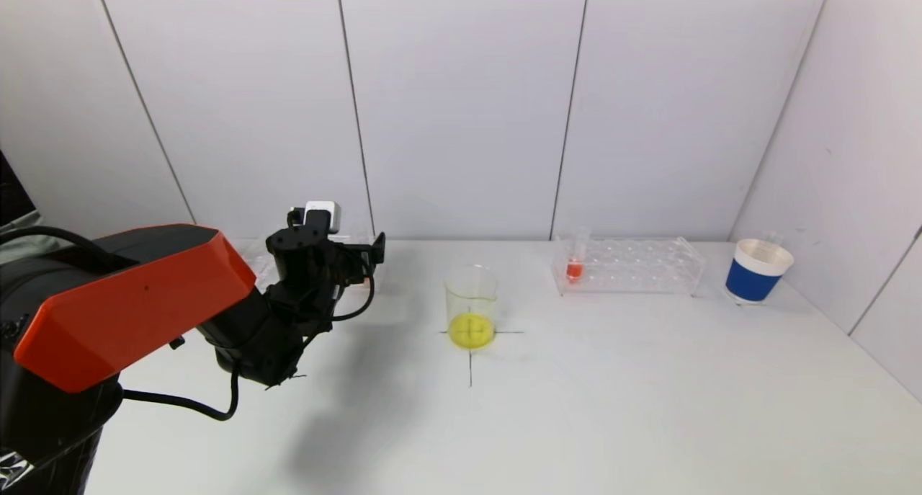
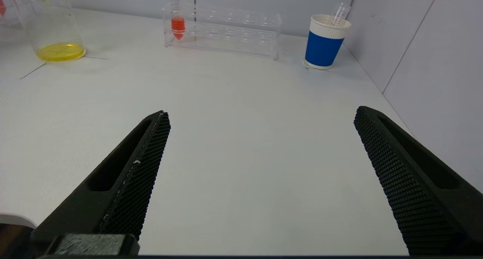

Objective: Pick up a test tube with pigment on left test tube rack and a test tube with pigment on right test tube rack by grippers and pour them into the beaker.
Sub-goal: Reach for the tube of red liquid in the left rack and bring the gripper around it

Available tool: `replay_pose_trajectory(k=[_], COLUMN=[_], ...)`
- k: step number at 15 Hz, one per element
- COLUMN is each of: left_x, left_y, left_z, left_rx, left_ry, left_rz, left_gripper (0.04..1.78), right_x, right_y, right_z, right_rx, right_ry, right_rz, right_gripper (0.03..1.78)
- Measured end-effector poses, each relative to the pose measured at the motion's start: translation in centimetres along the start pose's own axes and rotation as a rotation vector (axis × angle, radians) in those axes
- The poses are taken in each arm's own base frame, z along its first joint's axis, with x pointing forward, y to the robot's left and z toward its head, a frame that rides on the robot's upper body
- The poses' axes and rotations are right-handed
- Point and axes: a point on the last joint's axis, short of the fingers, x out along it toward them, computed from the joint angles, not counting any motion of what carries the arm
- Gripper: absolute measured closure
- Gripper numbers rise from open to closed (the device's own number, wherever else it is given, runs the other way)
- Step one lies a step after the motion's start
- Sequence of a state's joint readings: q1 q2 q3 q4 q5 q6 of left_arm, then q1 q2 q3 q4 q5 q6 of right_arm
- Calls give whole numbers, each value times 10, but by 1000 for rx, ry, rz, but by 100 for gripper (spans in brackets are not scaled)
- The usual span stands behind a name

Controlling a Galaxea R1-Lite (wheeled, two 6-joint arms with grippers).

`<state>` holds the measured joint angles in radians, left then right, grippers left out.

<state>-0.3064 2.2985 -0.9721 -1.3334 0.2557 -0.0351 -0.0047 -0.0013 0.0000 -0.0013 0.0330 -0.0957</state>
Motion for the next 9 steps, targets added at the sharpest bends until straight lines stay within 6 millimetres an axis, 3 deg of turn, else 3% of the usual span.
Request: replay_pose_trajectory(k=[9], left_x=[7], left_y=[-2], left_z=[-7], left_rx=[9], left_ry=[1], left_rz=[-1], left_gripper=[6], right_x=[0], right_y=[0], right_z=[0], right_rx=[0], right_ry=[0], right_rz=[0], right_gripper=[4])
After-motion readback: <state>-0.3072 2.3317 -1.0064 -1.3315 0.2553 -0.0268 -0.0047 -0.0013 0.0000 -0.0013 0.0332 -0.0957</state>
